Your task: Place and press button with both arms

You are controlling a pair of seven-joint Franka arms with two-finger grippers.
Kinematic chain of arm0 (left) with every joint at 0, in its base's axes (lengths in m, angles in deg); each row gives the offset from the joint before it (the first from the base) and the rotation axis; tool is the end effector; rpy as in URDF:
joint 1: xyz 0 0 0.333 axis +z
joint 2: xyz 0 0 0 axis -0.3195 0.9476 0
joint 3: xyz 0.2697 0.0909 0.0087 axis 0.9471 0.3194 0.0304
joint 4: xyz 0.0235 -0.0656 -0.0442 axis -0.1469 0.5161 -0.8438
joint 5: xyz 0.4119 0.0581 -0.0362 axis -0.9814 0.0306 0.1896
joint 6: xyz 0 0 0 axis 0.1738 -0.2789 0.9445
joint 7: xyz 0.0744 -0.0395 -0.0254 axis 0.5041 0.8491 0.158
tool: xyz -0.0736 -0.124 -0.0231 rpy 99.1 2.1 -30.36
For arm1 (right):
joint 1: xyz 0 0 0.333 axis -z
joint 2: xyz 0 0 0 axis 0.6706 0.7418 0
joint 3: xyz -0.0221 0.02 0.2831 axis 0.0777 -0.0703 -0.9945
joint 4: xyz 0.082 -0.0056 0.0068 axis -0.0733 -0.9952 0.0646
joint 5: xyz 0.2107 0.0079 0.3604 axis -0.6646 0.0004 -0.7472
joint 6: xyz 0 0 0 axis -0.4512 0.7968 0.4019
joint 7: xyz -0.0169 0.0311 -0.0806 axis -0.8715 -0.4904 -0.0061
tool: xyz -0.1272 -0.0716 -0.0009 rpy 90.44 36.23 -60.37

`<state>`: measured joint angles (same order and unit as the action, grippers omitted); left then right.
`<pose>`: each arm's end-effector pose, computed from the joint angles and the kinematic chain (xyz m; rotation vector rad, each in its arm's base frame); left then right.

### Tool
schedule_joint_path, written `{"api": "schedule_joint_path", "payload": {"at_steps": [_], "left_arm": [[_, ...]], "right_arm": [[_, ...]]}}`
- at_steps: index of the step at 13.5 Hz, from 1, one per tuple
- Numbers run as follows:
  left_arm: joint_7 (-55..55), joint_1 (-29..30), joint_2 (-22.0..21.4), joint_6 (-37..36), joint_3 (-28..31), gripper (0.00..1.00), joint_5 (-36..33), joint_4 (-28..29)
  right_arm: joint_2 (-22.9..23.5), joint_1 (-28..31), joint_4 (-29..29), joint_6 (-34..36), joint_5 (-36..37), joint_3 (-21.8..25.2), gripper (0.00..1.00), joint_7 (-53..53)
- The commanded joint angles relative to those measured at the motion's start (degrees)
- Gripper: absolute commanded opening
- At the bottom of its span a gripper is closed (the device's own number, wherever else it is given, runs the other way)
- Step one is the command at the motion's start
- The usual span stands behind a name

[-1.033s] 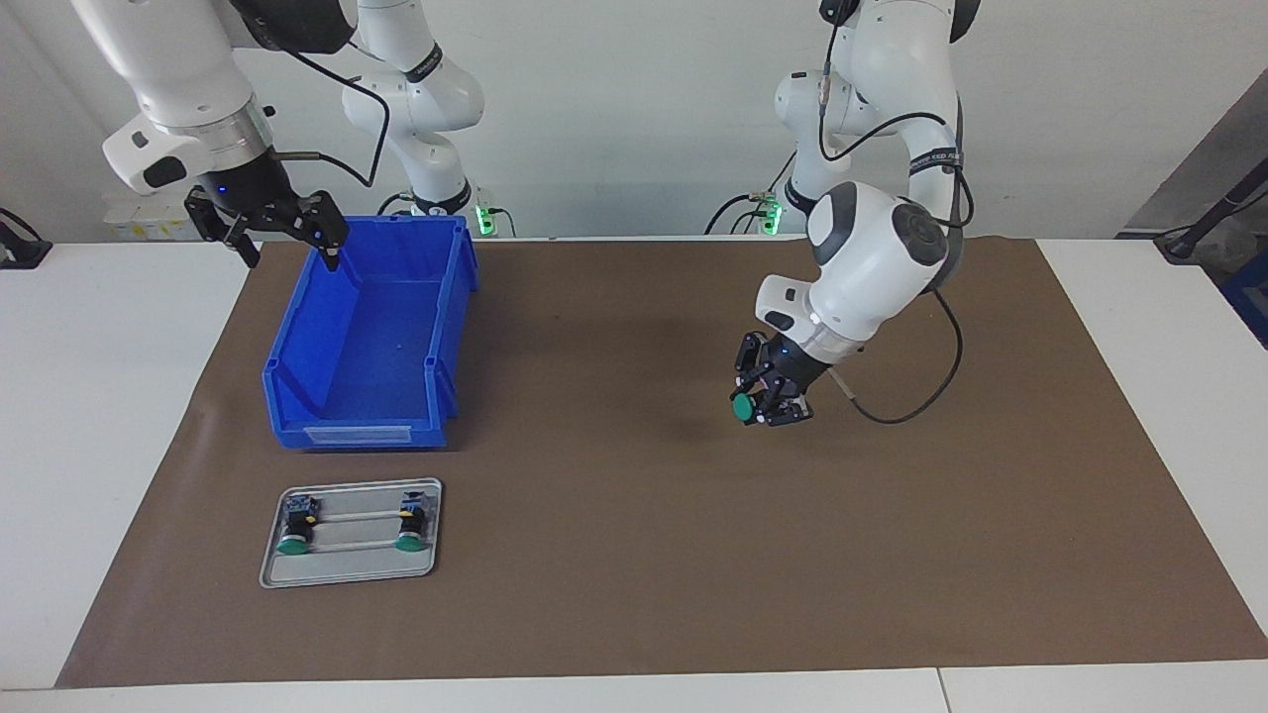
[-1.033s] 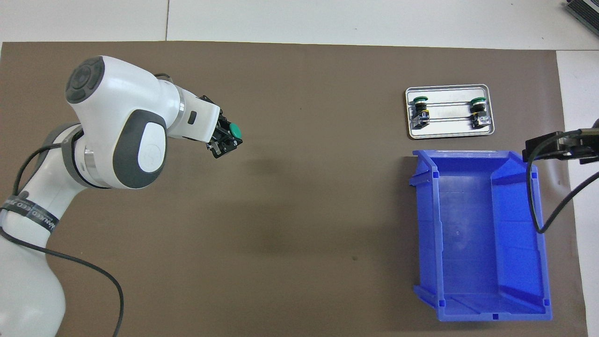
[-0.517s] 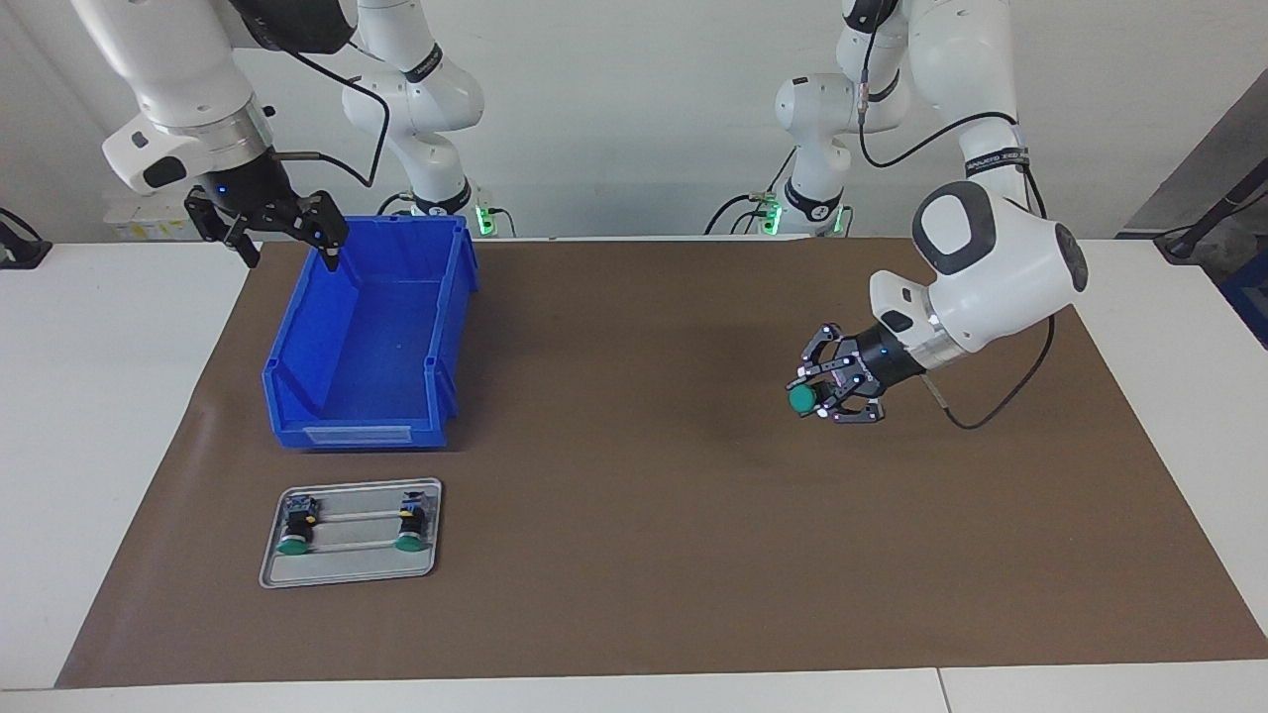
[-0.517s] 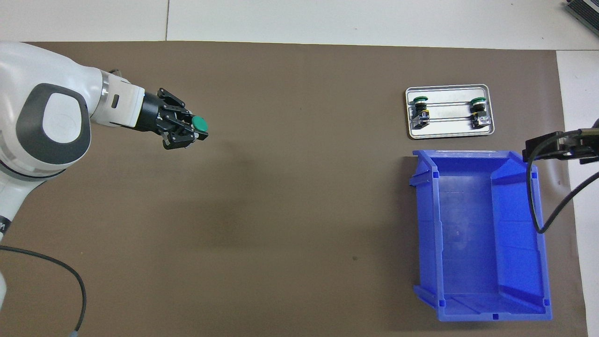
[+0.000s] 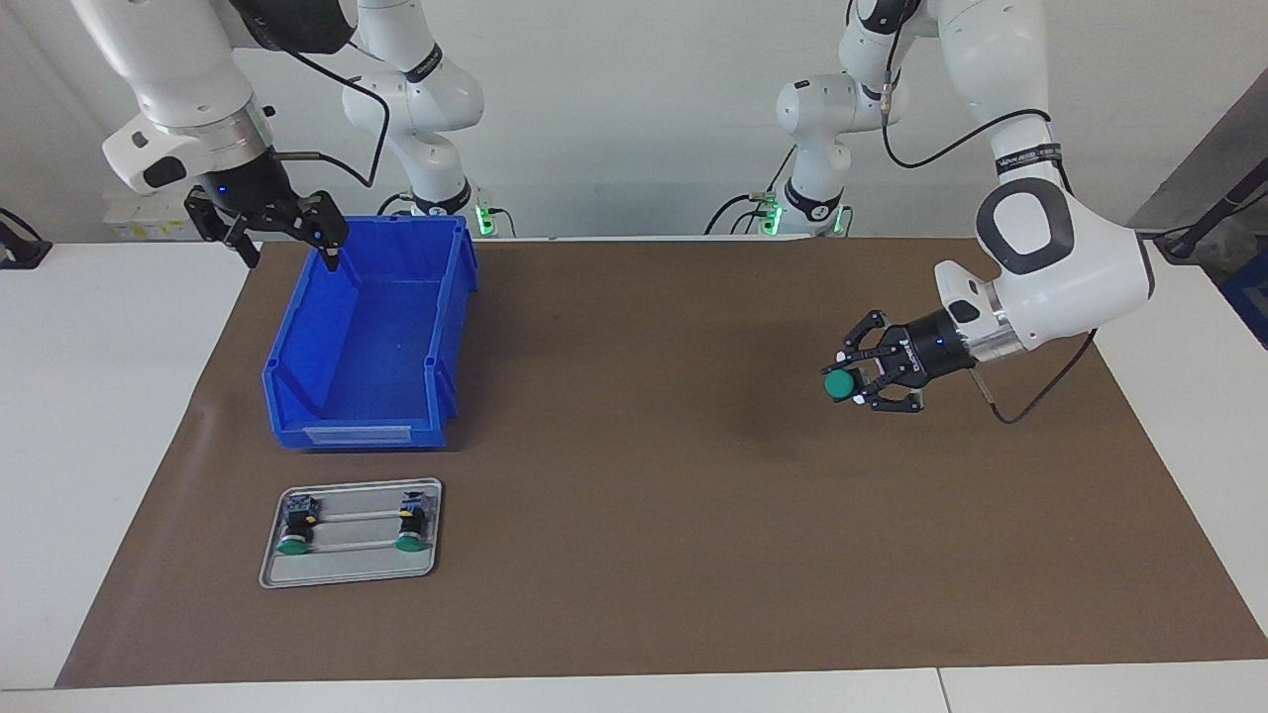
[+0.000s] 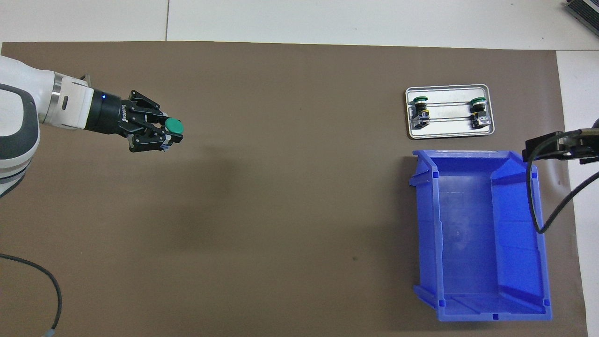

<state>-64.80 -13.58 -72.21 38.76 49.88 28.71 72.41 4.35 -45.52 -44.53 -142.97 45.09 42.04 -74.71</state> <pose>0.6389 -0.1095 0.3813 1.9933 -1.3524 0.4426 0.5690 -0.0121 0.5621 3.1018 -0.0916 -0.0111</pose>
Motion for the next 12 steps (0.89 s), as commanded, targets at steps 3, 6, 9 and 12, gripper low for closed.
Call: {"api": "schedule_joint_path", "payload": {"at_steps": [3, 6, 9, 12], "left_arm": [[-3.0, 2.0, -2.0, -1.5, -0.4, 0.01, 1.7, 2.0], [-11.7, 4.3, -4.6, -1.7, -0.3, 0.0, 5.9, 7.8], [-19.2, 4.6, -8.0, 0.6, -0.2, 0.0, 12.8, 15.8], [-25.4, 5.4, -11.3, 1.5, -0.1, 0.0, 20.6, 23.2]], "right_arm": [[-0.7, 0.6, -0.5, 0.4, -0.4, -0.6, 1.0, -1.0], [-0.7, 0.6, -0.4, 0.4, -0.4, -0.6, 1.0, -0.9], [-0.7, 0.6, -0.5, 0.4, -0.4, -0.6, 1.0, -0.9], [-0.7, 0.6, -0.5, 0.4, -0.4, -0.6, 1.0, -0.9]]}}
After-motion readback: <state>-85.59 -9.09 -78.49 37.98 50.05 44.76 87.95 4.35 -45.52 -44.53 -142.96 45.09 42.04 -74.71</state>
